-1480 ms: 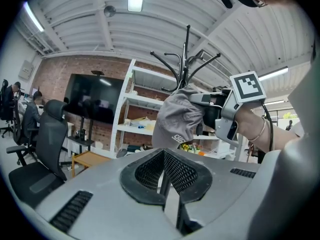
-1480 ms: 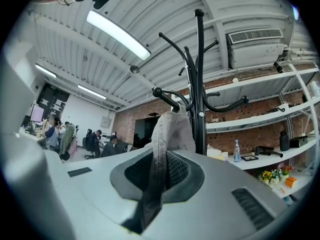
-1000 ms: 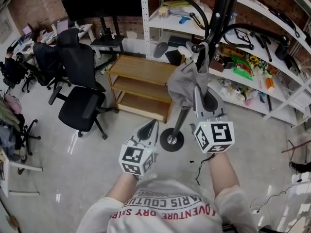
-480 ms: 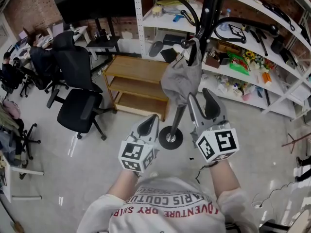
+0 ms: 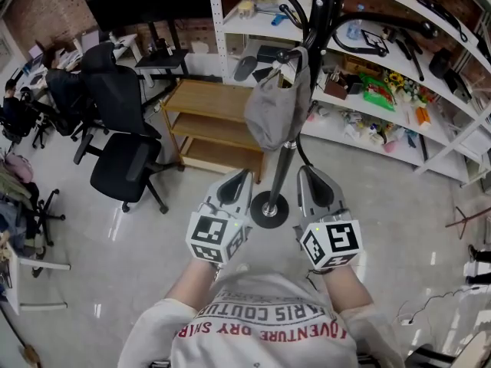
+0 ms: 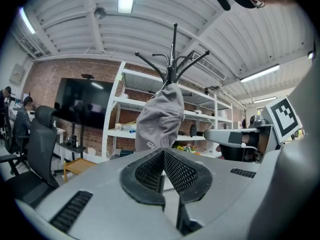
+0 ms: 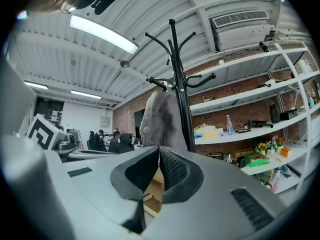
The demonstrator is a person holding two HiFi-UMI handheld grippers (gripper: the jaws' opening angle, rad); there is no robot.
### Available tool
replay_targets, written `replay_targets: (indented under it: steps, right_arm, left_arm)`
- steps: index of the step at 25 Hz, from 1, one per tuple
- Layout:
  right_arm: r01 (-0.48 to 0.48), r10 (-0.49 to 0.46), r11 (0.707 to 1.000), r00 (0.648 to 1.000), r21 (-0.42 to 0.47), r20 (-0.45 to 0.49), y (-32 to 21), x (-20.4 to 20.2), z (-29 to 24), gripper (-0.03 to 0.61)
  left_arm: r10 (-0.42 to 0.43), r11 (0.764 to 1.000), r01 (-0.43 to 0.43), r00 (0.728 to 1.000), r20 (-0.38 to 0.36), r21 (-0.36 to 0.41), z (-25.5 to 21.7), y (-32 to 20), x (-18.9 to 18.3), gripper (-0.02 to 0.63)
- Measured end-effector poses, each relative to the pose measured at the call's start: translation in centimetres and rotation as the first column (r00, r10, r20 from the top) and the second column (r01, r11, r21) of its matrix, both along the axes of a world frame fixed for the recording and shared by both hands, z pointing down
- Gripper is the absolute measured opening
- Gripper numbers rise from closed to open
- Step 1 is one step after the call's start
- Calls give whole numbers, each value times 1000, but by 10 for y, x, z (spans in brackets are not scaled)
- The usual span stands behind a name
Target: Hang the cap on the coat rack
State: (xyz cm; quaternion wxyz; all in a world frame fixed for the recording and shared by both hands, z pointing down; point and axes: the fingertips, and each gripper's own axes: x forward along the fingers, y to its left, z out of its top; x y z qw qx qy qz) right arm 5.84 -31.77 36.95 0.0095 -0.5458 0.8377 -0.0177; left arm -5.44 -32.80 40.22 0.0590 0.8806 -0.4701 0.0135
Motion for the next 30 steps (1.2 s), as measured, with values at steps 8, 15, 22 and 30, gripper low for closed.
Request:
replay_targets:
  steps: [8,15,22,30]
  right_arm:
    - [28,-27,1000,999,10,-21,7,-9,8,15]
    - [53,-52,999,997,9,-60,9,-12,11,15]
    - [74,-73,997,994,18,-80,9,-19,9,15]
    - [66,-61,997,994,49,-87,9,-14,7,15]
  left_arm:
    - [17,1000,-17,1000,9,-1,2,2,11,6]
    - [23,1000,-23,1000,-7,-11,4,7,18,6]
    - [34,999,-34,999,-17,2,0,8,21,6]
    - [36,999,-36,999,-11,-10,6,8,23,6]
